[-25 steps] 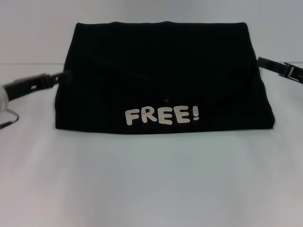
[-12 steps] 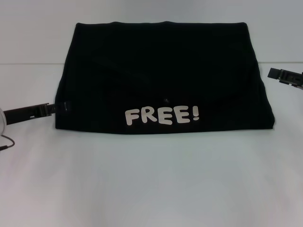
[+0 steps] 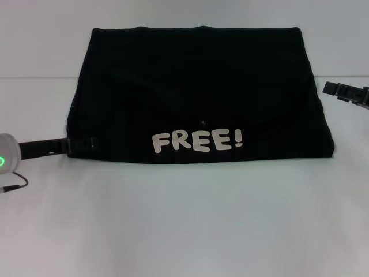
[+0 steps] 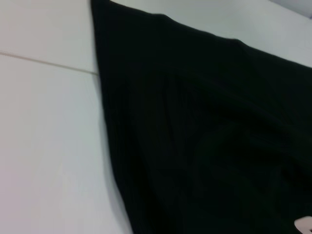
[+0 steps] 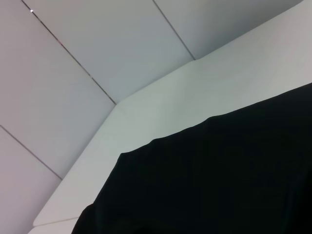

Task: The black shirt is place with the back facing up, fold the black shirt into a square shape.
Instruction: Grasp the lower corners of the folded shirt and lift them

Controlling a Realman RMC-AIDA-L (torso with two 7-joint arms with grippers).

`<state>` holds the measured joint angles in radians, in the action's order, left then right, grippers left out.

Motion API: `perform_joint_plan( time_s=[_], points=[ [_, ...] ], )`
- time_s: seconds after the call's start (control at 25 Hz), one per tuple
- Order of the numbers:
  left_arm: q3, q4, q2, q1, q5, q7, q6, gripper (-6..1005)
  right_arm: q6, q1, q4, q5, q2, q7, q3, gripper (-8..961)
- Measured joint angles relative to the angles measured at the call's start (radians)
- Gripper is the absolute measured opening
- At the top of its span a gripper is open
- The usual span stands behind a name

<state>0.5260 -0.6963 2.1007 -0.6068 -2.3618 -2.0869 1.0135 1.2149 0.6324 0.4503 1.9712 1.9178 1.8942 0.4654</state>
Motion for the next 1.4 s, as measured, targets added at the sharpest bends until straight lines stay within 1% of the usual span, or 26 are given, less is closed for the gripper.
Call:
perform_joint_plan(
  time_s=[0.16,0.36,0.56,0.8,1.0,1.16,1.36,1.4],
  points=[
    [0.025,0.001,0.007,-0.001,0.000,0.004,-0.004,947,-0.011,0.000,-0.005,0.000,0.000,-0.003,0.001,701],
    [0.030,0.001,0.007,-0.004,-0.001,0.005,-0.004,946,-0.012,0.000,-0.006,0.000,0.000,-0.007,0.001,700],
    [0.061,-0.006,0.007,-0.006,-0.015,0.018,-0.004,945,-0.012,-0.003,-0.005,0.000,0.001,-0.007,0.001,700],
    [0.058,-0.006,0.007,-0.006,-0.013,0.031,-0.006,769,-0.012,-0.006,-0.001,0.000,0.004,-0.007,0.001,700],
    [0.057,-0.005,0.007,-0.006,-0.017,0.031,-0.006,563,-0.012,-0.010,0.000,0.001,0.003,-0.007,0.003,699],
    [0.056,-0.006,0.006,-0.005,-0.018,0.031,-0.008,468,-0.012,-0.013,-0.002,0.008,-0.004,-0.002,0.018,699],
    [0.055,-0.007,0.005,-0.005,-0.019,0.031,-0.008,349,-0.040,-0.007,0.002,0.091,-0.007,0.036,0.026,700],
    [0.055,-0.007,0.004,-0.006,-0.019,0.031,-0.005,299,-0.052,-0.004,0.002,0.115,-0.008,0.045,0.026,701]
  ],
)
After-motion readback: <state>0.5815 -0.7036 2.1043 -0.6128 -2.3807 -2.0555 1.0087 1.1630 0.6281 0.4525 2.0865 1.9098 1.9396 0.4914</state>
